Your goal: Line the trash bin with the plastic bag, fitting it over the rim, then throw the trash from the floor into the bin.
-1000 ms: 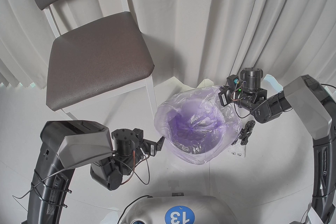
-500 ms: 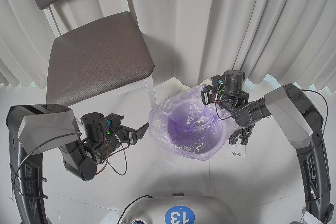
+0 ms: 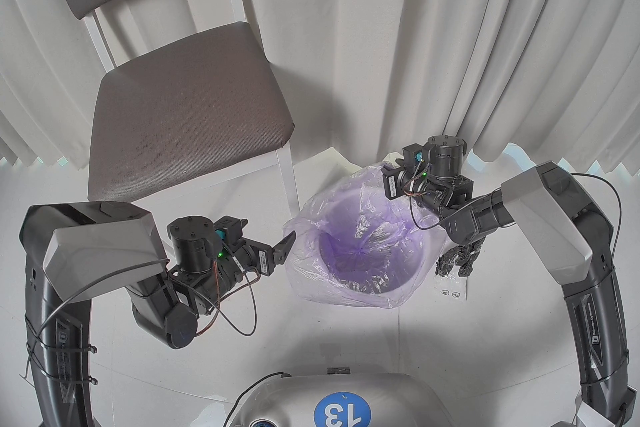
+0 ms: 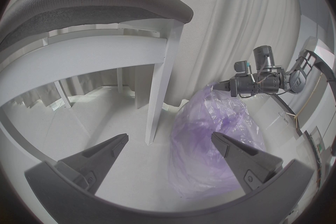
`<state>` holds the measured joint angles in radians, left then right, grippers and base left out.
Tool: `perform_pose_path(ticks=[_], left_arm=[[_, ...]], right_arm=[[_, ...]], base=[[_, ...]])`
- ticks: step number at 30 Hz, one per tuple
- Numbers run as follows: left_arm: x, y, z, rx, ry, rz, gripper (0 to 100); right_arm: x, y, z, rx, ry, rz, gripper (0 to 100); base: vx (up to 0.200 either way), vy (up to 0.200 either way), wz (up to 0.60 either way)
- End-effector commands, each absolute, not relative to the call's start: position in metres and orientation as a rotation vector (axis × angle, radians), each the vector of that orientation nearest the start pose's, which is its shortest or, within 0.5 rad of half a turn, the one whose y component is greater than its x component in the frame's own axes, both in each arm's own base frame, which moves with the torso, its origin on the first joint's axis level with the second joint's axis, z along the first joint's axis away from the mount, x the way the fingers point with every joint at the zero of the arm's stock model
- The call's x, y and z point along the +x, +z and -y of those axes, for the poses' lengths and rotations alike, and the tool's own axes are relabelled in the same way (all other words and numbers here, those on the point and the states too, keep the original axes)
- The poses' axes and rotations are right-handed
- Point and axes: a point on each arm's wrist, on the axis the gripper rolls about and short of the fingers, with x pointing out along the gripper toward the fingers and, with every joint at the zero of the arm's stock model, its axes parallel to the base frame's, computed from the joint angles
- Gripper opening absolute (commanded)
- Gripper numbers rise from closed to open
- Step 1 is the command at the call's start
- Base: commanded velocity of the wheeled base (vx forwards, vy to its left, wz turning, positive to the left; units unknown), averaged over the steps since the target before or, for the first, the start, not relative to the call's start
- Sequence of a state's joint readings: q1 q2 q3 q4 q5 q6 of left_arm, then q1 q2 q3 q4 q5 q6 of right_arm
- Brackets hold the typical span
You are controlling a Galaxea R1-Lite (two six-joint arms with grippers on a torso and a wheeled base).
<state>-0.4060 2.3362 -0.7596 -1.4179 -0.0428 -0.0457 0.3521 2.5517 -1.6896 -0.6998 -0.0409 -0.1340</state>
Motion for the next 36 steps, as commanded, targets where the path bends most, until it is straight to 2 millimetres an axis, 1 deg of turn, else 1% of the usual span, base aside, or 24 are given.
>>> perform_pose_path(ticks=[1, 3, 6, 7, 8, 9, 10, 12, 14, 16, 19, 22, 26, 29, 31, 36], left_arm=[[0.358, 0.019, 0.167, -0.05, -0.435, -0.16, 100], [0.362, 0.018, 0.174, -0.067, -0.42, -0.15, 100], [0.366, 0.016, 0.178, -0.069, -0.388, -0.143, 100], [0.367, 0.016, 0.178, -0.069, -0.382, -0.142, 100], [0.368, 0.014, 0.179, -0.069, -0.378, -0.14, 100], [0.368, 0.014, 0.179, -0.069, -0.378, -0.14, 100], [0.37, 0.013, 0.181, -0.069, -0.378, -0.139, 100], [0.371, 0.01, 0.183, -0.069, -0.37, -0.14, 100], [0.373, 0.007, 0.184, -0.067, -0.359, -0.14, 100], [0.377, 0.004, 0.185, -0.067, -0.35, -0.137, 100], [0.377, 0.003, 0.184, -0.066, -0.346, -0.141, 100], [0.379, 0.001, 0.182, -0.058, -0.335, -0.17, 100], [0.383, 0.0, 0.181, -0.059, -0.319, -0.168, 100], [0.387, -0.006, 0.18, -0.058, -0.313, -0.175, 100], [0.393, -0.012, 0.181, -0.066, -0.292, -0.18, 100], [0.403, -0.016, 0.176, -0.072, -0.261, -0.176, 100]], right_arm=[[0.48, 0.087, -0.176, -0.163, 0.328, -0.134, 100], [0.478, 0.1, -0.173, -0.157, 0.326, -0.114, 100], [0.476, 0.112, -0.164, -0.155, 0.31, -0.11, 100], [0.475, 0.114, -0.162, -0.156, 0.307, -0.118, 100], [0.472, 0.117, -0.158, -0.161, 0.303, -0.147, 100], [0.472, 0.117, -0.158, -0.161, 0.303, -0.147, 100], [0.464, 0.119, -0.147, -0.181, 0.294, -0.215, 100], [0.456, 0.12, -0.138, -0.195, 0.291, -0.279, 100], [0.451, 0.115, -0.131, -0.21, 0.291, -0.319, 100], [0.45, 0.105, -0.122, -0.231, 0.281, -0.352, 100], [0.45, 0.1, -0.118, -0.237, 0.275, -0.365, 100], [0.459, 0.086, -0.114, -0.234, 0.261, -0.358, 100], [0.469, 0.081, -0.113, -0.228, 0.252, -0.323, 100], [0.471, 0.079, -0.114, -0.229, 0.252, -0.325, 100], [0.474, 0.075, -0.114, -0.228, 0.251, -0.325, 100], [0.482, 0.072, -0.109, -0.22, 0.235, -0.312, 100]], base=[[0.0, 0.0, 0.0], [0.0, 0.0, 0.0], [0.0, 0.0, 0.0], [0.0, 0.0, 0.0], [0.0, 0.0, 0.0], [0.0, 0.0, 0.0], [0.0, 0.0, 0.0], [0.0, 0.0, 0.0], [0.0, 0.0, 0.0], [0.0, 0.0, 0.0], [0.0, 0.0, 0.0], [0.0, 0.0, 0.0], [0.0, 0.0, 0.0], [0.0, 0.0, 0.0], [0.0, 0.0, 0.0], [0.0, 0.0, 0.0]])
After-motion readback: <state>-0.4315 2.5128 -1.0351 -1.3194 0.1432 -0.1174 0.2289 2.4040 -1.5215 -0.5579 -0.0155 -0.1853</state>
